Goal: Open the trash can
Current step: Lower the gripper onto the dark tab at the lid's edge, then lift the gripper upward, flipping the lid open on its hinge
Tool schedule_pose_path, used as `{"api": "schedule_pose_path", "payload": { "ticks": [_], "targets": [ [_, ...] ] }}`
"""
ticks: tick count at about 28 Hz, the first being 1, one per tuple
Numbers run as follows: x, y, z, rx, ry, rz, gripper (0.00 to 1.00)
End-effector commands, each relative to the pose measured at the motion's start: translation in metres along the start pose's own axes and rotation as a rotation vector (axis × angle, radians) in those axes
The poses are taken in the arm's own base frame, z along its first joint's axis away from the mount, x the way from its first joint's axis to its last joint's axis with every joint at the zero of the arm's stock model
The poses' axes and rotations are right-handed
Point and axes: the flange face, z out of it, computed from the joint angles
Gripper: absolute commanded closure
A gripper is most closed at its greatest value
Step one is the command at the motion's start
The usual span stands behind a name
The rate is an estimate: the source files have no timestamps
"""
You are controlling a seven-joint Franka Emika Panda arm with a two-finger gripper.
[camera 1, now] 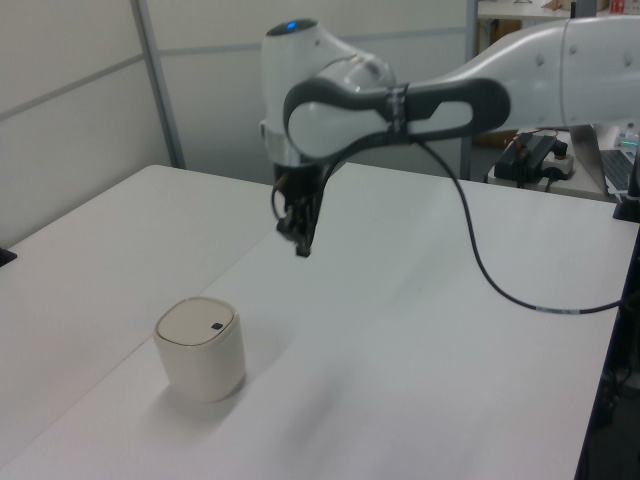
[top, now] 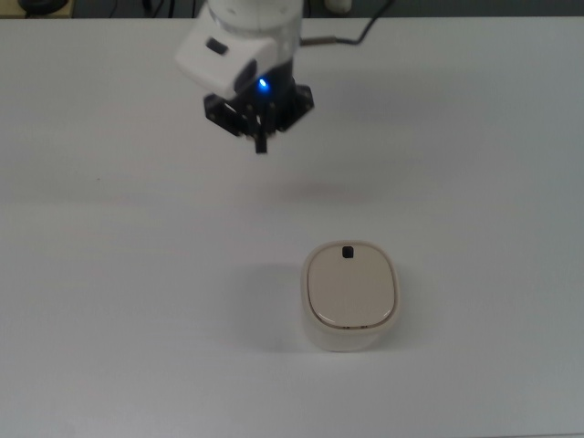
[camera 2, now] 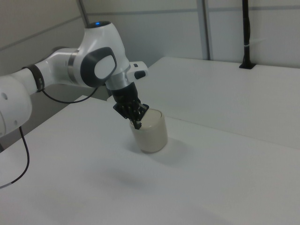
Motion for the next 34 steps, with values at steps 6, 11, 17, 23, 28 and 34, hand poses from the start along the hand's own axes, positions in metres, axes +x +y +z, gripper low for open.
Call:
{"api": "schedule_pose_path", "payload": {
  "ticks": [6,11,17,23,28,34],
  "targets": [
    [0.035,-0.030,0.030,0.044,0.152,0.018,1.00],
    [0.047,-0.042,0.045,0.090,0.212,0.031,1.00],
    [0.056,-0.062,0.061,0.112,0.250,0.019,1.00],
    [0.065,-0.074,0.082,0.114,0.285,0.048,1.00],
    [0.068,-0.086,0.094,0.117,0.299,0.033,1.00],
    [0.069,-0.090,0.111,0.113,0.278,0.026,1.00]
  ]
}}
